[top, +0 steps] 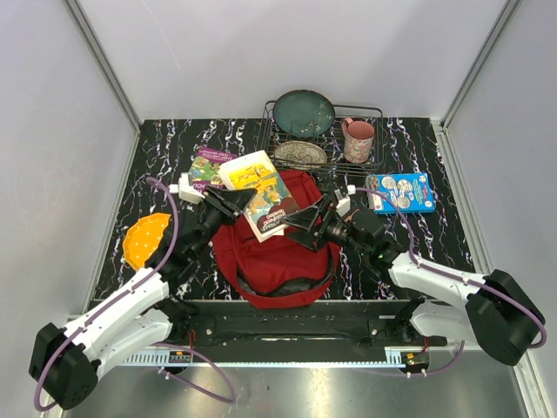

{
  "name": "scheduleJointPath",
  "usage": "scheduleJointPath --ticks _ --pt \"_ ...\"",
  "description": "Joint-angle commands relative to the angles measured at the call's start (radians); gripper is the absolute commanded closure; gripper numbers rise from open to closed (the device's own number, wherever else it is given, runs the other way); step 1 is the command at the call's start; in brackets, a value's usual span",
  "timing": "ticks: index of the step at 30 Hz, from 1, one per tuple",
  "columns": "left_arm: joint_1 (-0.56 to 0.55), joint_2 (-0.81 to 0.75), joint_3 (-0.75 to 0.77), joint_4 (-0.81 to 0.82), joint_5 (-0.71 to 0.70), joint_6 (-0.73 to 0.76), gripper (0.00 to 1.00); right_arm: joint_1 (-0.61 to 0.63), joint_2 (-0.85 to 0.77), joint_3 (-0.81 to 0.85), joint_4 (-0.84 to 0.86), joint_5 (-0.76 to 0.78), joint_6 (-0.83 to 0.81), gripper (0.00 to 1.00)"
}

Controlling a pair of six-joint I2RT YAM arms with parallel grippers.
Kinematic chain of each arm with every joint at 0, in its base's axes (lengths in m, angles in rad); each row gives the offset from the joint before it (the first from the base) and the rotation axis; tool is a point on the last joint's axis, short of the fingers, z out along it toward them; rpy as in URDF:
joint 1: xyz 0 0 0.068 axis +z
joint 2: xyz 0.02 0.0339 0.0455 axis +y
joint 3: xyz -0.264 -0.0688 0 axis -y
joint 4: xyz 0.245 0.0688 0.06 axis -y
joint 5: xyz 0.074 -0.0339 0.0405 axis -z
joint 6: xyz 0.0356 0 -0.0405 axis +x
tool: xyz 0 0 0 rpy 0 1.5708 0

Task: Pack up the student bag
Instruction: Pick up the book from the center of the board.

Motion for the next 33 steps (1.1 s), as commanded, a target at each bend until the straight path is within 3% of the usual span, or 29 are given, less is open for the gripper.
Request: scheduleJointPath --ticks 1,11,18,26,29,32,33 --pt "-0.005 -0.07 0.017 0.129 -0.027 -0.012 1.0 0.011 0.018 0.054 0.139 0.027 -0.009 0.08" --pt "-0.006 -0.087 0.008 0.126 0.004 -0.04 1.0 0.011 0.071 0.082 0.2 -0.028 -0.042 0.26" --pt "-0.006 -0.059 -0.03 0.201 0.044 -0.1 1.0 0.011 0.148 0.111 0.353 -0.113 -0.025 0.58" --pt "-0.006 -0.082 -0.044 0.189 0.045 -0.097 1.0 0.011 0.203 0.099 0.488 -0.151 0.027 0.43" --pt "-0.006 -0.082 -0.067 0.217 0.053 -0.118 1.0 0.011 0.219 0.105 0.514 -0.157 0.037 0.5" --pt "-0.006 -0.081 -0.077 0.226 0.058 -0.115 1.0 0.011 0.223 0.105 0.527 -0.148 0.041 0.51" --pt "-0.006 -0.081 -0.078 0.227 0.062 -0.12 1.0 0.013 0.223 0.108 0.521 -0.148 0.04 0.56"
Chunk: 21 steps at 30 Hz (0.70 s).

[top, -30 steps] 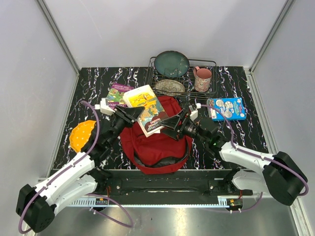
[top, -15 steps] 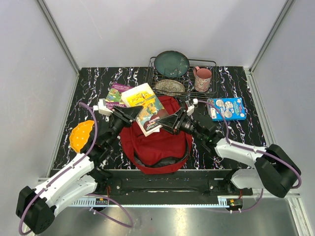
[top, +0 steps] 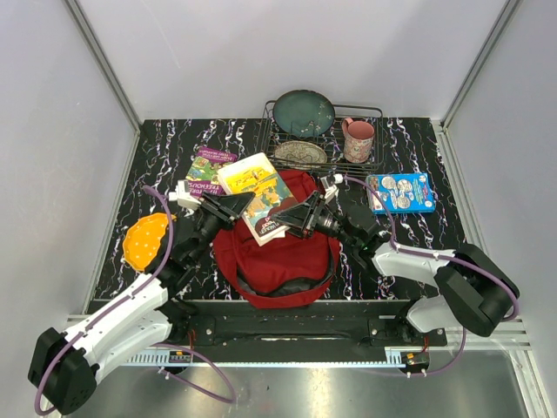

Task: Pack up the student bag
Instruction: Pick up the book from the center of the board.

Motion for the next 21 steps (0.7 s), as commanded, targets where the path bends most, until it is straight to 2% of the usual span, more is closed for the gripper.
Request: scheduleJointPath --ticks 1,2,3,5,6,7,8,9,10,11,12,13,14,16,17,19,21 --pt "-0.005 -0.026 -0.001 0.156 0.043 -0.025 1.0 0.011 0.002 0.053 0.106 -0.016 0.002 0.62" --pt "-0.005 -0.028 -0.017 0.165 0.043 -0.029 1.0 0.011 0.002 0.055 0.104 -0.016 0.002 0.66" --pt "-0.005 -0.029 -0.018 0.174 0.042 -0.031 1.0 0.011 0.001 0.056 0.103 -0.012 0.002 0.77" --pt "-0.007 -0.035 -0.017 0.165 0.047 -0.008 1.0 0.011 -0.013 0.053 0.081 0.002 -0.007 0.87" --pt "-0.007 -0.037 0.0 0.136 0.053 0.007 0.92 0.011 -0.022 0.053 0.061 0.005 -0.016 0.92" --pt "-0.007 -0.038 0.011 0.116 0.066 0.026 0.75 0.01 -0.059 0.047 0.034 0.014 -0.045 0.99" --pt "-0.005 -0.041 0.021 0.087 0.074 0.068 0.42 0.01 -0.084 0.043 -0.052 0.052 -0.065 1.0" --pt "-0.005 -0.044 0.055 0.011 0.076 0.096 0.25 0.01 -0.114 0.036 -0.11 0.077 -0.087 1.0" --pt "-0.005 -0.058 0.074 -0.042 0.076 0.13 0.16 0.01 -0.196 0.03 -0.179 0.108 -0.14 1.0" --pt "-0.007 -0.066 0.09 -0.092 0.079 0.203 0.09 0.01 -0.244 0.029 -0.36 0.198 -0.171 1.0" --pt "-0.007 -0.073 0.101 -0.182 0.105 0.242 0.01 0.011 -0.3 0.032 -0.469 0.252 -0.205 1.0" --pt "-0.005 -0.096 0.117 -0.221 0.117 0.282 0.01 0.01 -0.405 0.053 -0.588 0.308 -0.258 1.0" --pt "-0.007 -0.11 0.118 -0.288 0.126 0.35 0.01 0.01 -0.461 0.065 -0.832 0.452 -0.279 1.0" --pt "-0.005 -0.135 0.115 -0.32 0.192 0.418 0.01 0.01 -0.615 0.078 -0.995 0.591 -0.306 1.0" --pt "-0.008 -0.133 0.12 -0.339 0.232 0.49 0.01 0.008 -0.665 0.079 -1.152 0.694 -0.309 1.0" --pt "-0.018 -0.089 0.137 -0.372 0.345 0.553 0.01 0.01 -0.783 0.088 -1.27 0.776 -0.296 1.0" --pt "-0.085 -0.043 0.196 -0.474 0.352 0.662 0.01 0.008 -0.847 0.099 -1.426 0.864 -0.288 1.0"
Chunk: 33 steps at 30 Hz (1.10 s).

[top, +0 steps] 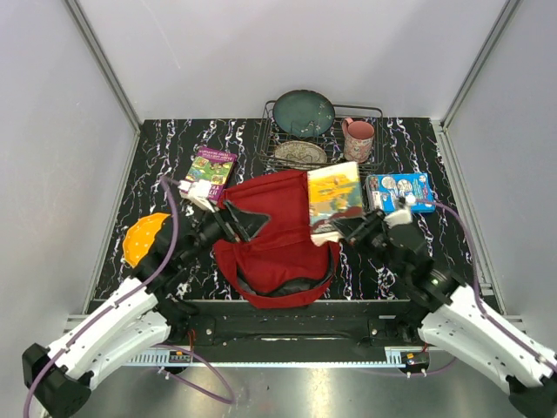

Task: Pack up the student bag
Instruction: Pick up the book from the center of the board, then place the book in the student bag.

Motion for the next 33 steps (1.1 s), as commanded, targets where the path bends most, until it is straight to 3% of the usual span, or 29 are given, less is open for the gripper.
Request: scheduleJointPath --ticks 1,5,9,16,26,31,33 --pt "-0.109 0.118 0.122 -0.196 0.111 0.293 0.01 -0.001 -0.192 0.098 -0.416 0.344 -0.043 1.0" --pt "-0.344 0.271 0.265 -0.4 -0.03 0.507 0.01 -0.002 -0.289 0.156 -0.666 0.46 -0.032 1.0" --pt "-0.484 0.433 0.378 -0.485 -0.139 0.594 0.01 -0.001 -0.352 0.211 -0.78 0.522 -0.037 1.0" --pt "-0.528 0.522 0.39 -0.497 -0.133 0.626 0.01 -0.001 -0.383 0.285 -0.863 0.537 -0.032 1.0" --pt "-0.536 0.56 0.386 -0.54 -0.072 0.64 0.02 -0.002 -0.363 0.253 -0.843 0.487 -0.014 0.99" --pt "-0.536 0.641 0.412 -0.542 -0.11 0.62 0.33 -0.002 -0.328 0.244 -0.805 0.415 -0.025 0.99" --pt "-0.536 0.666 0.438 -0.545 -0.136 0.612 0.55 -0.001 -0.322 0.245 -0.792 0.389 -0.032 0.99"
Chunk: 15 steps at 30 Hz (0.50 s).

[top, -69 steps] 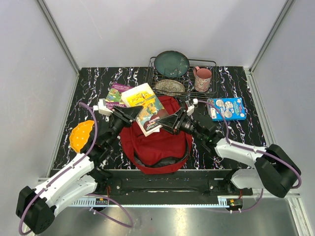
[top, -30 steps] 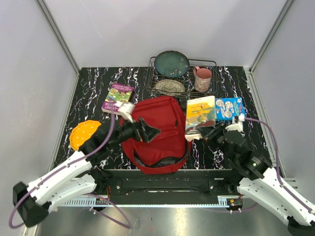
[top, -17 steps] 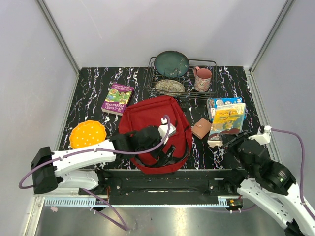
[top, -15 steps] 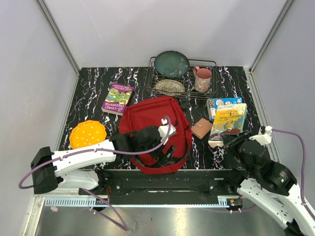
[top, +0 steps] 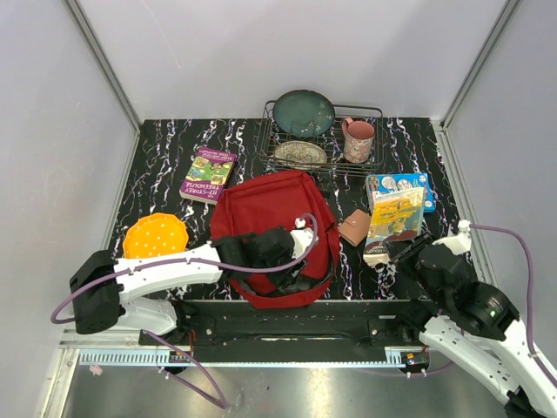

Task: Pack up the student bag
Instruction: Place the book in the student bag.

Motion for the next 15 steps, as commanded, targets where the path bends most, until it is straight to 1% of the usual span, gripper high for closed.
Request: scheduleJointPath --ticks 1,2,3,4,5,6,9,12,13,15 --pt "-0.005 0.041 0.086 0.006 -0.067 -0.01 0.63 0.0 0.022 0.014 0.139 -0.063 -0.008 0.99" --pt "-0.005 0.042 0.093 0.014 -0.081 -0.012 0.81 0.0 0.019 0.015 0.141 -0.074 -0.008 0.99" --pt "-0.005 0.036 0.1 0.017 -0.1 -0.013 0.88 0.0 0.017 0.015 0.142 -0.085 -0.008 0.99" --pt "-0.005 0.032 0.119 0.017 -0.15 -0.018 0.95 0.0 0.007 0.017 0.142 -0.106 -0.008 0.99" --pt "-0.004 0.029 0.129 0.017 -0.181 -0.024 1.0 0.0 0.0 0.018 0.139 -0.114 -0.008 0.99" --pt "-0.004 0.018 0.146 0.012 -0.246 -0.032 1.0 0.001 -0.007 0.025 0.141 -0.126 -0.008 0.99" --pt "0.007 -0.004 0.214 0.005 -0.334 -0.044 1.0 0.0 -0.035 0.049 0.139 -0.176 -0.023 0.99" --pt "0.021 -0.024 0.29 -0.001 -0.429 -0.047 1.0 0.0 -0.035 0.077 0.154 -0.266 -0.043 0.99" --pt "0.036 -0.025 0.315 -0.004 -0.445 -0.049 1.0 0.0 -0.03 0.081 0.17 -0.328 -0.046 0.99" --pt "0.053 -0.03 0.369 -0.006 -0.462 -0.046 1.0 0.0 -0.02 0.088 0.196 -0.404 -0.051 1.0"
